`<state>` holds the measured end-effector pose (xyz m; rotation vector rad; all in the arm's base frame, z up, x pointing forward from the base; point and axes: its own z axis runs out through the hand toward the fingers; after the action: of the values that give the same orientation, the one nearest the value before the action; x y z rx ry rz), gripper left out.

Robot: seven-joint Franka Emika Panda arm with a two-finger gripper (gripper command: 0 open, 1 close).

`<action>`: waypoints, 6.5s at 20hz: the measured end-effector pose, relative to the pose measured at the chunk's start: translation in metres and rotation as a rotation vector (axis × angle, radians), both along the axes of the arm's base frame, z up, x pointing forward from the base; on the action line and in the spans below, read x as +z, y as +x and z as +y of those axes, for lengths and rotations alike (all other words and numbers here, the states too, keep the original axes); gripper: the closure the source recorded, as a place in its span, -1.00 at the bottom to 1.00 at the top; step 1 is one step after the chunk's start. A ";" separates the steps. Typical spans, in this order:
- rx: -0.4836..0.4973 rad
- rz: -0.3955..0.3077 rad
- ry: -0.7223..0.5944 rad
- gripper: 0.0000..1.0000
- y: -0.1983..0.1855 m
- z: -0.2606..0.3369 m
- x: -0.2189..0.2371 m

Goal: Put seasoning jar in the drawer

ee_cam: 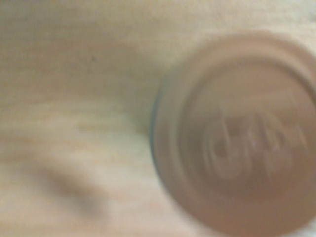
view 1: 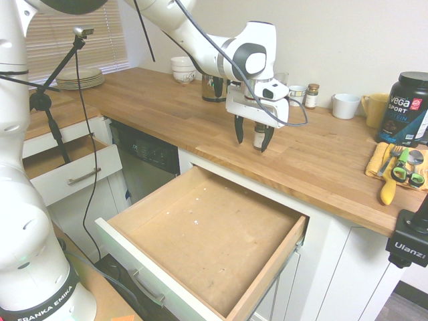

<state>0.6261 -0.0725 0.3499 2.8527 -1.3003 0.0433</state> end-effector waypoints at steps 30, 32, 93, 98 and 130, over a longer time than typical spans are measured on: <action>0.025 0.029 -0.006 1.00 0.047 0.015 -0.009; 0.025 0.028 -0.007 1.00 0.047 0.015 -0.009; -0.001 0.036 -0.010 1.00 0.088 0.020 -0.005; -0.001 0.038 -0.009 1.00 0.088 0.020 -0.005; 0.005 -0.035 0.015 1.00 -0.038 0.029 0.067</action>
<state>0.5876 -0.0437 0.4173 2.8805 -1.3055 0.0841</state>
